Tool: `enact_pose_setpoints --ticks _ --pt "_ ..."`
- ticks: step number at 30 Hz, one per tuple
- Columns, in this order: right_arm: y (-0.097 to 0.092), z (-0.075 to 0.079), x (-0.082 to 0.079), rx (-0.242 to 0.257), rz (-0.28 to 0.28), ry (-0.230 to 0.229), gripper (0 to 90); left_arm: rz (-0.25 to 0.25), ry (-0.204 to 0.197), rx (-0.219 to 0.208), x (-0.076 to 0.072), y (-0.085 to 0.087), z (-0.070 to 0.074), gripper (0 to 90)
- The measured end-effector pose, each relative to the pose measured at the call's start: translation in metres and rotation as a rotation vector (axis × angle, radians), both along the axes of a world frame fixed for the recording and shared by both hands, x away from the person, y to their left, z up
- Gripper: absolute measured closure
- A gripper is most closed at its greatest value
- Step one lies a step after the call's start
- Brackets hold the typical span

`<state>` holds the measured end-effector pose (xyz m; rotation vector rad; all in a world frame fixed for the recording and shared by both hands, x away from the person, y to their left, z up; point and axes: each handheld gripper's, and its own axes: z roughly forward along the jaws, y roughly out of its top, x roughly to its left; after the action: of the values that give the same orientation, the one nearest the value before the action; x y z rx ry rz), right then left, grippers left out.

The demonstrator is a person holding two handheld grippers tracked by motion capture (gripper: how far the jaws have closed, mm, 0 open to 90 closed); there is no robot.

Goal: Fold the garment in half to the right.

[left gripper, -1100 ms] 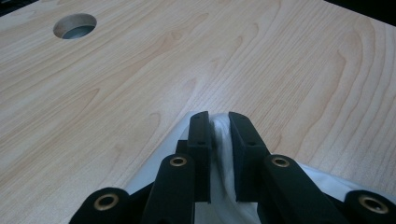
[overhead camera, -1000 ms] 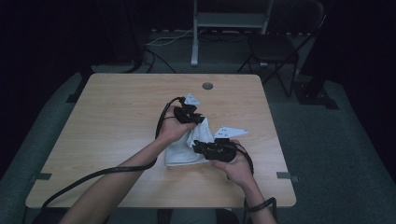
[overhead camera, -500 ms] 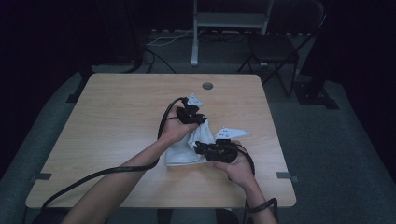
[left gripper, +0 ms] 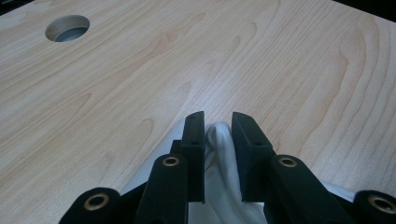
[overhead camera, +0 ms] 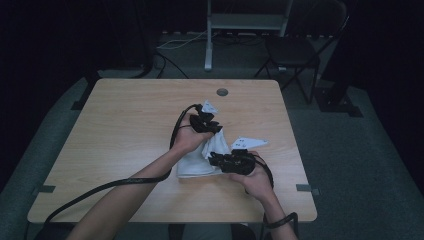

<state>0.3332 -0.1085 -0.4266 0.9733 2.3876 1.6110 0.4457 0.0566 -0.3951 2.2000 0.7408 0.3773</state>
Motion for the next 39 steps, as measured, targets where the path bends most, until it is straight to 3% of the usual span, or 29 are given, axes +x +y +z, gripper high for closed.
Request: enact_pose_setpoints --ticks 39 --pt "-0.018 -0.005 -0.002 -0.022 -0.037 0.011 72.1 -0.001 -0.004 0.004 -0.002 -0.009 -0.001 69.3"
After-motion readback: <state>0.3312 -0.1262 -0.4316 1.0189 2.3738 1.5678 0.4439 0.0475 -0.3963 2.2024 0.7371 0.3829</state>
